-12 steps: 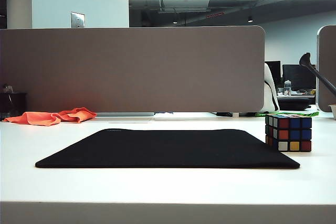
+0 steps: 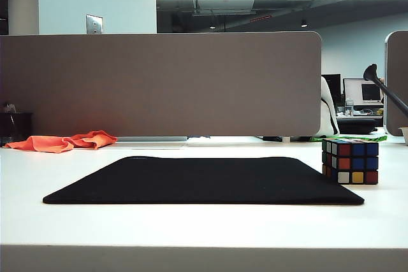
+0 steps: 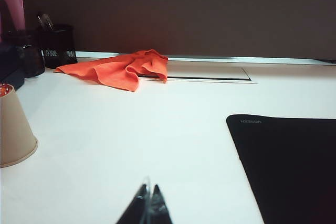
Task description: Pick up the cube on the right side of the mouse pad, then place it in the center of the mouse pad.
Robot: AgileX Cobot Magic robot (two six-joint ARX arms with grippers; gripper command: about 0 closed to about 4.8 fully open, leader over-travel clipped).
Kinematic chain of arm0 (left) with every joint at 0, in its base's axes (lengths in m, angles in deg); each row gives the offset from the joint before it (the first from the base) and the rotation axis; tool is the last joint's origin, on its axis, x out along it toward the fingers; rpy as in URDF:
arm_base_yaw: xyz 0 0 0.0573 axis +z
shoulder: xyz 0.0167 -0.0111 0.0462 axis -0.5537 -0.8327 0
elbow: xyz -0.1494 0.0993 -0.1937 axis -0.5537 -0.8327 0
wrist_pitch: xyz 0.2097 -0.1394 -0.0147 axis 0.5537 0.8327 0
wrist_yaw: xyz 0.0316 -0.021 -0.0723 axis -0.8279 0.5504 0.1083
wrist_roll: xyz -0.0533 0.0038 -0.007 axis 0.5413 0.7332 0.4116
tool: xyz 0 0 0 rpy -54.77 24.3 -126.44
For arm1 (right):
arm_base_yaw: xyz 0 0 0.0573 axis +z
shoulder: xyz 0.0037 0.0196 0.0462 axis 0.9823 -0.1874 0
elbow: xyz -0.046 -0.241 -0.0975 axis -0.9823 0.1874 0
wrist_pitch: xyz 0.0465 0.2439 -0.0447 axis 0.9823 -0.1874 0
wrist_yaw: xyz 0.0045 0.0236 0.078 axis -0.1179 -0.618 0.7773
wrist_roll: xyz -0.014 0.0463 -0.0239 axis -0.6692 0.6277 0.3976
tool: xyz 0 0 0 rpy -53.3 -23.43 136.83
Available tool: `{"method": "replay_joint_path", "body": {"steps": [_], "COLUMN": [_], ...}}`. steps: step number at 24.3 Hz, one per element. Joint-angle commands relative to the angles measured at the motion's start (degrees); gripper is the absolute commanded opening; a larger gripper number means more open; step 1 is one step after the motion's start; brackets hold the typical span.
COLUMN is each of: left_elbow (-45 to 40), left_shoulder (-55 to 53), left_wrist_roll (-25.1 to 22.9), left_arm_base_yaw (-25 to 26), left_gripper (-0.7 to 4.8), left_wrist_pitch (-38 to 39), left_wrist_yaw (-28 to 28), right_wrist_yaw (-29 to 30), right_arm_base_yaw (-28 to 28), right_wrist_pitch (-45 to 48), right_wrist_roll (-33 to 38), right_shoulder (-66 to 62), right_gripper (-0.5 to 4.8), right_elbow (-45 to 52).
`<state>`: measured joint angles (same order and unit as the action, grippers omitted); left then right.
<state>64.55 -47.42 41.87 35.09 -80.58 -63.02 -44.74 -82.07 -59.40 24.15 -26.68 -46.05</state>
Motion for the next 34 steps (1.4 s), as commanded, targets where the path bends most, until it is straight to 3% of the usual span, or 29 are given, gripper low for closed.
{"method": "replay_joint_path", "body": {"steps": [1,16,22,27,34], "left_elbow": [0.15,0.22,0.24,0.24,0.24], "left_shoulder": [-0.07,-0.07,-0.07,-0.07,-0.07], "left_wrist_roll": [0.2,0.2,0.2,0.2,0.17], "left_arm_base_yaw": [0.0,-0.04,-0.04,-0.04,-0.07], "left_gripper": [-0.05,-0.06,-0.06,-0.06,-0.06], "left_wrist_pitch": [-0.77,-2.29,-3.87,-3.87,-3.87], "left_wrist_yaw": [0.11,1.01,11.78,15.04,25.29], "right_wrist_yaw": [0.07,0.07,0.04,0.0,-0.13], "right_arm_base_yaw": [-0.02,-0.02,-0.02,-0.02,-0.02], "right_wrist_pitch": [0.55,1.68,11.78,11.54,3.54], "right_wrist_roll": [0.11,0.11,0.07,-0.28,-3.28], "right_shoulder": [0.07,0.09,0.07,-0.11,-7.56], "right_gripper": [-0.05,-0.05,-0.05,-0.05,-0.05], "right_elbow": [0.09,-0.2,-0.83,-4.0,-14.34]}}
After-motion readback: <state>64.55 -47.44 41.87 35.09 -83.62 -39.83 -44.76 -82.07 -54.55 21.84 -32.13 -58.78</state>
